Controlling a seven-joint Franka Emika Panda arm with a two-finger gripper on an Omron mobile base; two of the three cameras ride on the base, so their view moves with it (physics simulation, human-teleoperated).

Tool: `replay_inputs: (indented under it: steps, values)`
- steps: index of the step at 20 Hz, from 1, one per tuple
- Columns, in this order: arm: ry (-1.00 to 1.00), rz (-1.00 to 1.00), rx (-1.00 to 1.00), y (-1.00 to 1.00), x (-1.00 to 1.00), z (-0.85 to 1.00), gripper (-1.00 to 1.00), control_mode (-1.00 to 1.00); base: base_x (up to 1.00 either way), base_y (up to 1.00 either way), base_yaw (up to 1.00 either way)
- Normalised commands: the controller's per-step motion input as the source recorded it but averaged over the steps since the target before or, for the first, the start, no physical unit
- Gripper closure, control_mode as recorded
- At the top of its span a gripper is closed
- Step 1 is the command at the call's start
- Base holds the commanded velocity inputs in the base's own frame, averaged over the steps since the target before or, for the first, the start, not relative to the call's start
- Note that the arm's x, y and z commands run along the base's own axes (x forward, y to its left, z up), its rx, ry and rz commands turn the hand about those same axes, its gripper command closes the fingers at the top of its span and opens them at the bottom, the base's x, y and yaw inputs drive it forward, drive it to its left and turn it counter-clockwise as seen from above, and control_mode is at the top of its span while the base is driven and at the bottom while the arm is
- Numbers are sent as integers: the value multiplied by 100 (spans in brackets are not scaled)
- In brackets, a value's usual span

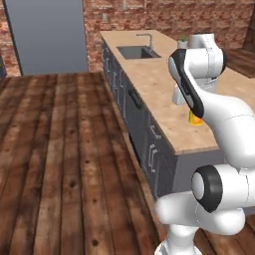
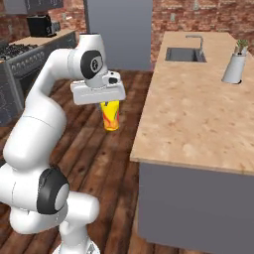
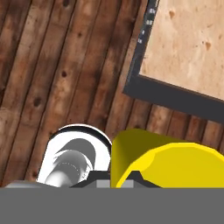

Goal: Pick the cup and tupperware and place them in the sink. Then turn on the water.

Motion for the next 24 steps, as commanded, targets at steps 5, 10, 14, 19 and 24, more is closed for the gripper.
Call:
replay_inputs:
  steps: [5,10,14,19,24]
  values:
    - [0,0,0,0,0,0,100,100,0,100,-6]
    - [0,0,0,0,0,0,100,100,4,100,-18]
    - [0,0,0,0,0,0,100,100,35,100,-50]
    - [0,0,0,0,0,0,100,100,67,62,-63]
    - [0,0,0,0,0,0,100,100,74,50,-60]
